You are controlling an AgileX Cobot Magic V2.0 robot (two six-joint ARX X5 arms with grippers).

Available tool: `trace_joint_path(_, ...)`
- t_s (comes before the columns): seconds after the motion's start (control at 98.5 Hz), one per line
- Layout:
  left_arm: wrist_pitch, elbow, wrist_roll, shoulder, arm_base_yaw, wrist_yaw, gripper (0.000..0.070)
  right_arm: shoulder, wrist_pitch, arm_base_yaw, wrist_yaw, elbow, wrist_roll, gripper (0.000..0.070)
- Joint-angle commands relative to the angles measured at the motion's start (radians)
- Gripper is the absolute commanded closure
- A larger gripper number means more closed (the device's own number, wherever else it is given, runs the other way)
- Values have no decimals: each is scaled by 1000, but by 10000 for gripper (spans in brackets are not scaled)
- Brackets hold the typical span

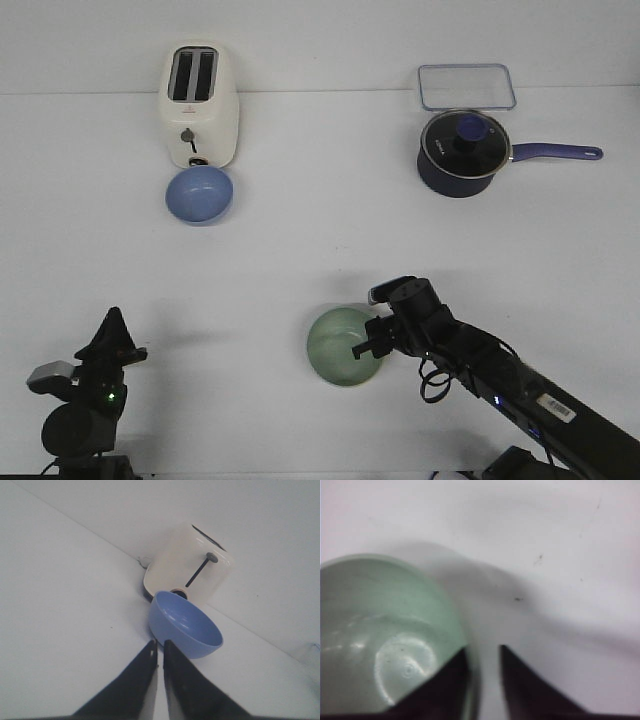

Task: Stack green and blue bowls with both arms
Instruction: 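Drag the green bowl toward the robot and table center with the right gripper, then release the green bowl and reach the left gripper to the light blue bowl, then grasp the light blue bowl's rim with the left gripper and lift it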

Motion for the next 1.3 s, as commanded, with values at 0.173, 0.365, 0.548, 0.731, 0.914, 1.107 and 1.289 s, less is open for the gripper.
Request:
trace_joint_path(0.173,-2,79,-21,18,2,43,687,-72,8,-24,0,47,-15,325)
trace_joint_path(0.365,-89,292,26,258,3,44,686,-238,8,-113,0,80,-21,326)
trace_joint_path(0.548,-148,544,143,639,3,51,686,-344,0,-180,-12,80,-21,326)
trace_joint_path(0.731,-198,793,173,1044,3,147,632,-369,-21,-201,-20,80,-22,326)
trace_joint_path(0.914,-200,978,195,1365,2,204,176,-367,-30,-201,-27,80,-34,326)
trace_joint_path(1.107,-205,1139,202,1642,2,216,176,-367,-31,-201,-26,80,-52,326)
trace_joint_path(1.289,-238,1276,197,1843,2,236,203,-367,-31,-201,-26,80,-55,326)
